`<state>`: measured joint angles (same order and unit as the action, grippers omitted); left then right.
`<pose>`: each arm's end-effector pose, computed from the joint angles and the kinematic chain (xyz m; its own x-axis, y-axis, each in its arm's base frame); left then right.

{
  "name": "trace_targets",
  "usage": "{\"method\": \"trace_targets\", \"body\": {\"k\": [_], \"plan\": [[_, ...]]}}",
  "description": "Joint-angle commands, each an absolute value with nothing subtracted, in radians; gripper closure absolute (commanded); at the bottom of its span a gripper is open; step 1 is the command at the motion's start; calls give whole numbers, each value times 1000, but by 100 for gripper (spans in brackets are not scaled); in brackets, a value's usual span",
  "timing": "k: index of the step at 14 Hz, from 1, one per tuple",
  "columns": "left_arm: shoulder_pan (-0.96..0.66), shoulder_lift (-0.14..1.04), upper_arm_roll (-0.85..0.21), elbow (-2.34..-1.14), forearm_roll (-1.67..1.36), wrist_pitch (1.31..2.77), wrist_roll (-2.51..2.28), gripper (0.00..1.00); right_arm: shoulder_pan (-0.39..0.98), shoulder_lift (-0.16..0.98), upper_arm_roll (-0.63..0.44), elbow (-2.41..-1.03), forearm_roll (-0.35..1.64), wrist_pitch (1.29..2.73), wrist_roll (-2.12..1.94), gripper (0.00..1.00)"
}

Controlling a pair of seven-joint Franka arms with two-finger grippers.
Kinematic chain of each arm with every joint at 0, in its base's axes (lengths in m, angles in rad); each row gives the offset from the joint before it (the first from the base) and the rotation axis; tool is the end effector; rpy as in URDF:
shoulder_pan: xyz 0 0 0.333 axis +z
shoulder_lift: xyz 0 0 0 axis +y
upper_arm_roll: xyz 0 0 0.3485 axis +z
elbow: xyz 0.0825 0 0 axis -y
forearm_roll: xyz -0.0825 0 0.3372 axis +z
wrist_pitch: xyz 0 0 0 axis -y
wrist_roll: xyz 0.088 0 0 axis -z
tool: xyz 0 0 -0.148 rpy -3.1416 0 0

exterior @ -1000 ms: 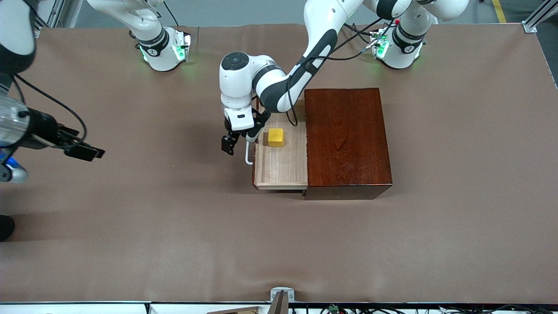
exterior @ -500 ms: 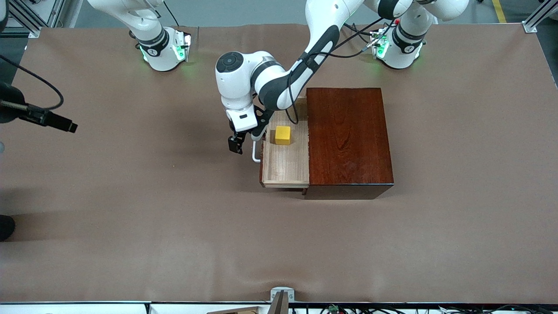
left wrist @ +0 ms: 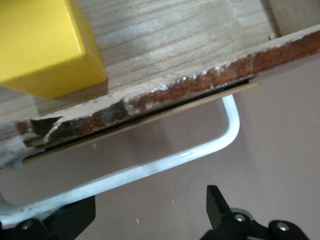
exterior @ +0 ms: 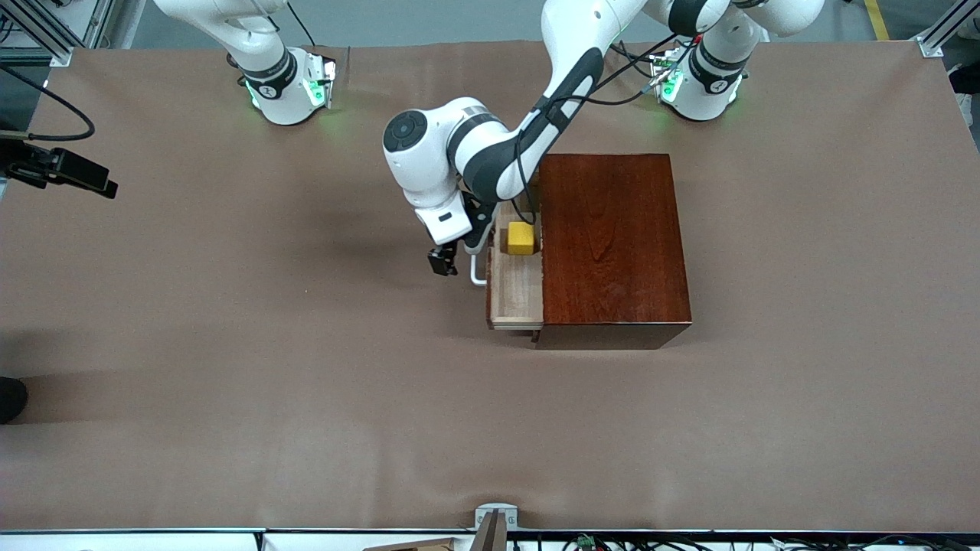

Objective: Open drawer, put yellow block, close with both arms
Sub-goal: 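Push the drawer shut into the box with the left gripper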

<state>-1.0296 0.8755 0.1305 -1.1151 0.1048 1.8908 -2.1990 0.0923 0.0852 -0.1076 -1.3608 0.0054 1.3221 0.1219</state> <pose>0.4442 -0.5862 0.2799 0.3319 0.9182 0.2161 0.9374 -0.3467 0.0336 0.5050 -0.0038 0.6395 0.9832 -0.1361 -0.1217 -0.1348 -0.9907 0.0187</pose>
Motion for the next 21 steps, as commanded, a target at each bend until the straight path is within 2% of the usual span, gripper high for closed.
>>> {"method": "trace_targets", "body": {"k": [1, 13, 17, 21], "plan": [[-1006, 825, 141, -1206, 130, 1712, -2161, 0, 46, -58, -92, -1578, -20, 1449, -19, 0], [-960, 808, 161, -1209, 129, 1683, -2129, 0, 18, -61, -89, -1575, 3, 1430, -49, 0], [-963, 801, 143, -1198, 75, 1819, -2013, 0, 17, -61, -89, -1577, 14, 1428, -48, 0], [-956, 703, 153, -1198, 55, 1825, -1780, 0, 18, -61, -89, -1575, 14, 1428, -48, 0]]}}
